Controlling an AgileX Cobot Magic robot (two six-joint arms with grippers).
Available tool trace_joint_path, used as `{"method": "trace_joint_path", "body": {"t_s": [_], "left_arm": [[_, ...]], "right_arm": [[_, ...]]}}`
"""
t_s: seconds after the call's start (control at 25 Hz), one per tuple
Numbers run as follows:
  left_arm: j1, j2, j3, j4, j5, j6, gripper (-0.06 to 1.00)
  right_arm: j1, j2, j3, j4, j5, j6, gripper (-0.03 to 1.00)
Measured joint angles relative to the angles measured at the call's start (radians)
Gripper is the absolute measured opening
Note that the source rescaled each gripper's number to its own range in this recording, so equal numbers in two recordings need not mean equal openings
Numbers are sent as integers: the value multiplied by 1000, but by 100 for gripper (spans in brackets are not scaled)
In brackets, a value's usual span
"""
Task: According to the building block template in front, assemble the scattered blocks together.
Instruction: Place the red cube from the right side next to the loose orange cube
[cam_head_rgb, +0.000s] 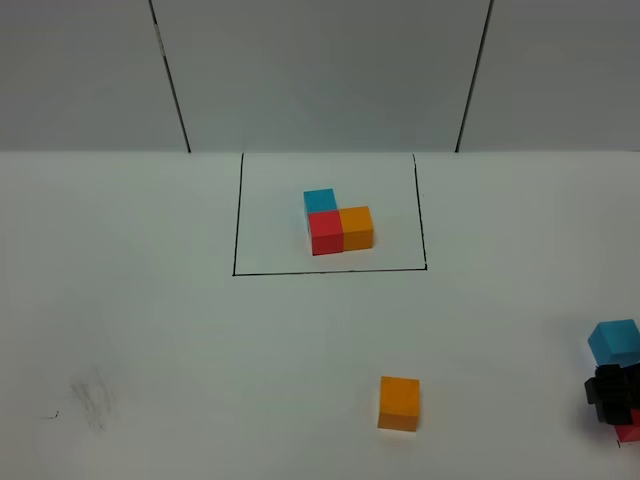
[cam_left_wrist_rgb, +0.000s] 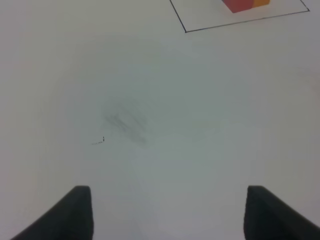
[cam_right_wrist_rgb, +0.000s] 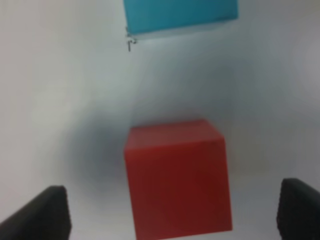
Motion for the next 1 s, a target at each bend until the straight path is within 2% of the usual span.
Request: {"method": "trace_joint_path", "body": {"t_s": [0.56, 0.88, 1.0], "left_arm": [[0, 0, 0, 0, 0, 0, 53], [0, 0, 0, 0, 0, 0, 53], [0, 0, 0, 0, 0, 0, 53]], "right_arm": [[0, 41, 0, -3, -32, 0, 76], [0, 101, -1, 8, -82, 0, 76], [0, 101, -1, 8, -83, 0, 71]]}}
